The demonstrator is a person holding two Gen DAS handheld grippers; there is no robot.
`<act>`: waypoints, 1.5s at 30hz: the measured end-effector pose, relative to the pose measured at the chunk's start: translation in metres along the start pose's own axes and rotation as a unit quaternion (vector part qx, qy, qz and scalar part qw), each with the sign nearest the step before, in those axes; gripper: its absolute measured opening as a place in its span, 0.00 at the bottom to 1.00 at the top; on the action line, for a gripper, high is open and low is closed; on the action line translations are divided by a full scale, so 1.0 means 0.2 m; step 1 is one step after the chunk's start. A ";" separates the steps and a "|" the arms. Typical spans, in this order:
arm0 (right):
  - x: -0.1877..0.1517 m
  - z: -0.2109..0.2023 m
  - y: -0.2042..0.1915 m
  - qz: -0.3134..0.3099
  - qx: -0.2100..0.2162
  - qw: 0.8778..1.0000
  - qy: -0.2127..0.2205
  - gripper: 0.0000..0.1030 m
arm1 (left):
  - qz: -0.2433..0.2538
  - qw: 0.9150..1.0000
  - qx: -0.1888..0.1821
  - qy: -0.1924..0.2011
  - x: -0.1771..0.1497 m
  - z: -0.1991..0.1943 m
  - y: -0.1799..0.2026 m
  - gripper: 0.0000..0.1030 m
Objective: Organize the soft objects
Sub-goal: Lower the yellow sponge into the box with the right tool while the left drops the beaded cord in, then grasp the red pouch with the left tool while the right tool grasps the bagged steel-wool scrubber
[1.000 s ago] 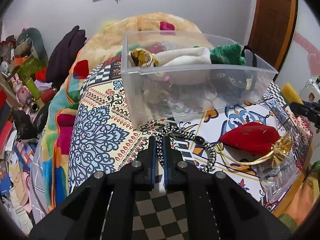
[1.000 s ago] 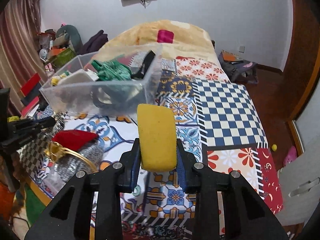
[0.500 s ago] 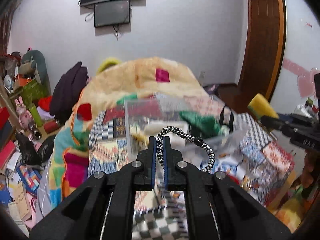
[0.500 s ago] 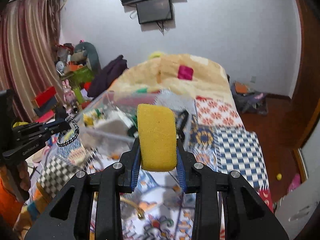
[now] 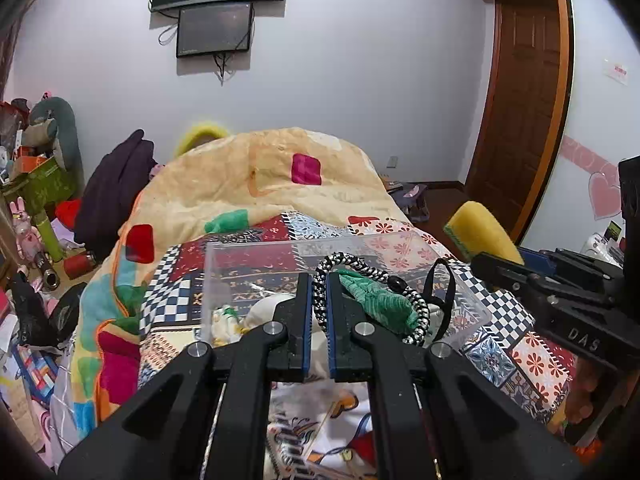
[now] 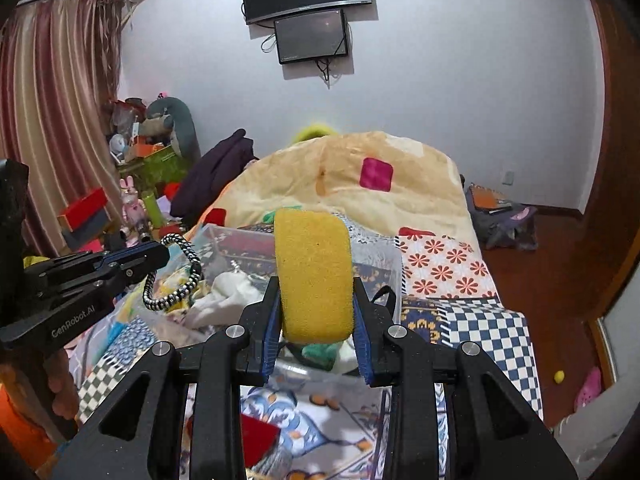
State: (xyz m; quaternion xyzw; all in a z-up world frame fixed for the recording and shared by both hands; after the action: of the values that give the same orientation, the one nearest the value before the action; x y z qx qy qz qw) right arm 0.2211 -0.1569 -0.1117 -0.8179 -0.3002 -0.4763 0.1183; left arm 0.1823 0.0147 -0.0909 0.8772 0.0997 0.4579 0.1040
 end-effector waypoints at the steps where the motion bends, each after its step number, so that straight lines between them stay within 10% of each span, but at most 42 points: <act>1: 0.00 0.01 0.00 0.001 -0.001 1.000 -0.003 0.28 | 0.000 1.000 -0.001 -0.005 0.00 0.02 0.00 0.05; 17: -0.13 0.23 0.01 -0.003 -0.005 0.997 -0.079 0.29 | 0.036 0.997 0.033 -0.058 -0.11 0.31 0.06 0.05; 31: -0.08 -0.02 0.04 -0.001 -0.010 0.999 -0.034 0.69 | 0.031 0.999 -0.001 -0.026 -0.09 0.04 0.06 0.57; 45: -0.30 -0.13 -0.08 -0.026 0.013 0.998 -0.057 0.72 | 0.053 0.993 -0.026 -0.098 -0.40 -0.07 0.07 0.64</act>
State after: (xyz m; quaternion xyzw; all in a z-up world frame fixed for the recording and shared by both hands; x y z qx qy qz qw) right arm 0.1713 -0.1792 -0.1510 -0.8340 -0.3339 -0.4280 0.0990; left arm 0.1277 -0.0182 -0.1421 0.9188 0.0307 0.3774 0.1112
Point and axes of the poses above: each gripper's, at about its wrist camera, not at the fingertips, and z roughly the way its jaws point, y to its right, x to its top, the point moved 4 cm from there along z, roughly the way its jaws point, and after that the axes turned 14 degrees about -z, right-handed, at the moved point
